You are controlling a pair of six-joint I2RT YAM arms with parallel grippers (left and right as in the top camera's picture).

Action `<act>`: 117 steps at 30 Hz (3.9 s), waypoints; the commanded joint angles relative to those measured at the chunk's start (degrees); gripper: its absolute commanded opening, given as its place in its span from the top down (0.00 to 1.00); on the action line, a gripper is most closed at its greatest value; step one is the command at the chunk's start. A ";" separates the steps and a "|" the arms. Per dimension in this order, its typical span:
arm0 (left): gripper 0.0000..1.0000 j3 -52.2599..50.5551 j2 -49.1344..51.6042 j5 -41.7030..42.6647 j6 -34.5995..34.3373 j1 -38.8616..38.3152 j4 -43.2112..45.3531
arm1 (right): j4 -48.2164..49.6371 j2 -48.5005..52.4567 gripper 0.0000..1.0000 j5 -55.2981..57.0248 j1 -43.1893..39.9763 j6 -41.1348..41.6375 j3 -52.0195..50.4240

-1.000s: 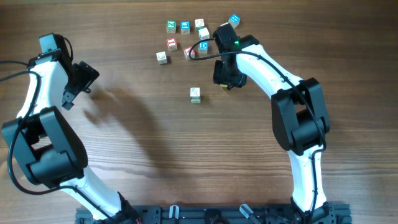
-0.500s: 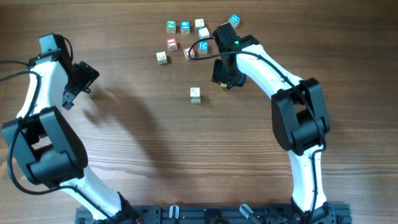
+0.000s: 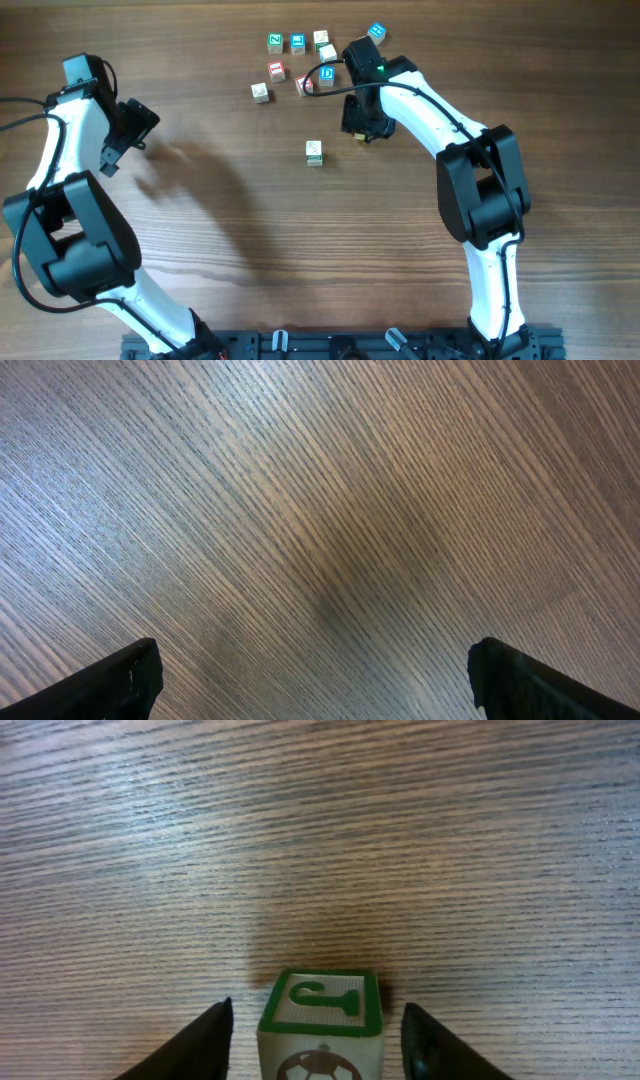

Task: Form a tower
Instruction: 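Close the right gripper on the soccer-ball block and lift it, then carry the soccer-ball block toward the fish-on-W stack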

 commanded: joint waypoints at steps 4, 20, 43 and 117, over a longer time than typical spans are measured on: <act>0.00 0.59 -1.16 -0.55 -0.20 0.20 0.00 | 0.15 -0.59 0.47 -0.35 0.07 -0.13 1.55; 0.00 0.59 -1.16 -0.55 -0.20 0.20 0.00 | 0.66 -0.85 0.61 2.78 0.09 -4.68 1.57; 0.00 0.59 -1.16 -0.55 -0.20 0.20 0.00 | -0.68 -3.13 0.60 2.86 0.07 -4.66 1.68; 0.00 0.59 -1.16 -0.55 -0.20 0.20 0.00 | -7.87 -17.35 0.86 -4.61 9.16 -4.39 1.20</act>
